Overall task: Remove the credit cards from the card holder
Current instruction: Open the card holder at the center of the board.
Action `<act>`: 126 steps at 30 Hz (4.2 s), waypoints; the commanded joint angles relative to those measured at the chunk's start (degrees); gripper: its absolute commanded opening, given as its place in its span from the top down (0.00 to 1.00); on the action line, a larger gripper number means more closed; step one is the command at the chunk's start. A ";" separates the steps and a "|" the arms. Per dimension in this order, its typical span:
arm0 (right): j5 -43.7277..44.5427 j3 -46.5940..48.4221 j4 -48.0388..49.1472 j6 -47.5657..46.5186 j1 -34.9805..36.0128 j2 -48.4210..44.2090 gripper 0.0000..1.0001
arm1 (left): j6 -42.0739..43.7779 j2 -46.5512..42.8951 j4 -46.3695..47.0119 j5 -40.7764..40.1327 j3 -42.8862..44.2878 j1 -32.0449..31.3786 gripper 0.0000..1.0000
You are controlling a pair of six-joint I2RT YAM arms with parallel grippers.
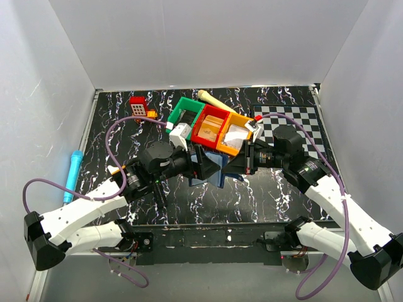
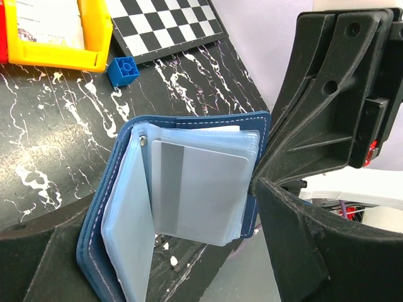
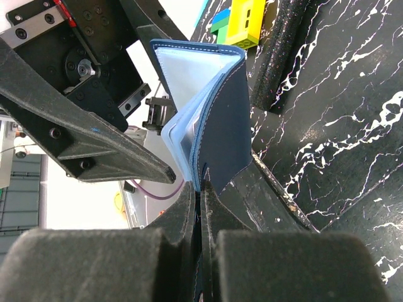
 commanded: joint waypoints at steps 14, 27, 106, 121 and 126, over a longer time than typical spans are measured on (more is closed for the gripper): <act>-1.49 2.79 2.67 -0.08 -0.07 0.40 0.99 | 1.84 -3.59 -2.34 -4.30 1.03 0.05 0.30; -1.31 1.56 3.81 0.28 -0.07 0.14 0.99 | 2.72 -6.40 -4.28 -6.78 0.51 0.05 0.37; 3.17 -1.16 -1.46 -7.28 -0.95 4.80 0.52 | 2.99 -5.18 -7.45 -3.36 1.30 0.05 1.00; 10.72 -6.44 -4.71 -10.80 -2.62 6.47 0.35 | -0.70 -2.37 0.64 -7.66 -11.44 0.93 1.00; 14.15 -7.41 -7.00 -11.94 -2.80 5.51 0.33 | -1.93 1.50 1.69 -9.25 -13.64 1.37 1.00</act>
